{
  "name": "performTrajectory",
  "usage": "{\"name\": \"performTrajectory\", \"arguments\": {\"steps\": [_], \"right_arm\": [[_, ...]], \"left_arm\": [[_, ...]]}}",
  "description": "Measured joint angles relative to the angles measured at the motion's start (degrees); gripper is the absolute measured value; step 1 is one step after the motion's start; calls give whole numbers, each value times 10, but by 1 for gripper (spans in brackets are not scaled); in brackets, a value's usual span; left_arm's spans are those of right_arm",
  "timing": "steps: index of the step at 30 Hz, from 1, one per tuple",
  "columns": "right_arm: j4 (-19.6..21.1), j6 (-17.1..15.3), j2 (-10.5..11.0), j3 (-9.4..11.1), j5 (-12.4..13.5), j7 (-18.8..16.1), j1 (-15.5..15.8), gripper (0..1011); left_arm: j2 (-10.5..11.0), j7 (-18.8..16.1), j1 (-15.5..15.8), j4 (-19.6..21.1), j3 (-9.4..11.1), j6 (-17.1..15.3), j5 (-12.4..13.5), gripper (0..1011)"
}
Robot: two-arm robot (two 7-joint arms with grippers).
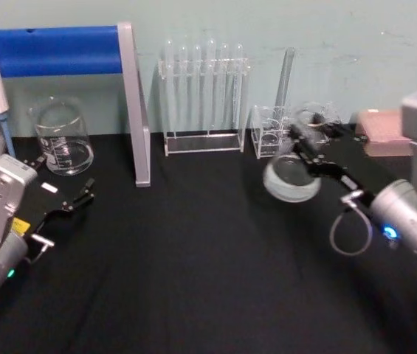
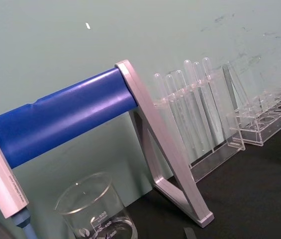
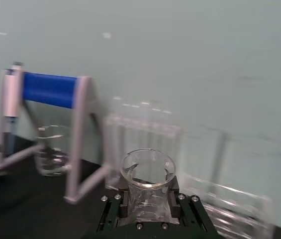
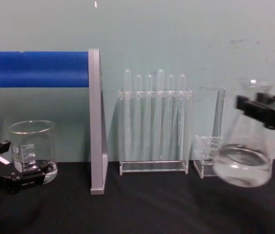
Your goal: Grasp the erlenmeyer flask with one hand, shake it three times, then place it back.
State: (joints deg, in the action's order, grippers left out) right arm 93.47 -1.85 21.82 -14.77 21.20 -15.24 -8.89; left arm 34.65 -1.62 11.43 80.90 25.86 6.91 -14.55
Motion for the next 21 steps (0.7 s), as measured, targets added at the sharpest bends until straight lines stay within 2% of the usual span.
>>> {"name": "performTrajectory", "arguments": {"steps": [3, 10, 16, 21], "right_arm": [[15, -5, 1, 30, -7, 29, 22, 448], [33, -13, -1, 67, -18, 60, 51, 448], [37, -16, -8, 76, -26, 61, 56, 448], [29, -17, -15, 68, -31, 43, 45, 448]], "left_arm": [[0, 0, 0, 0, 0, 0, 0, 1001], [0, 0, 0, 0, 0, 0, 0, 1001], [0, 0, 0, 0, 0, 0, 0, 1001], [0, 0, 0, 0, 0, 0, 0, 1001]]}}
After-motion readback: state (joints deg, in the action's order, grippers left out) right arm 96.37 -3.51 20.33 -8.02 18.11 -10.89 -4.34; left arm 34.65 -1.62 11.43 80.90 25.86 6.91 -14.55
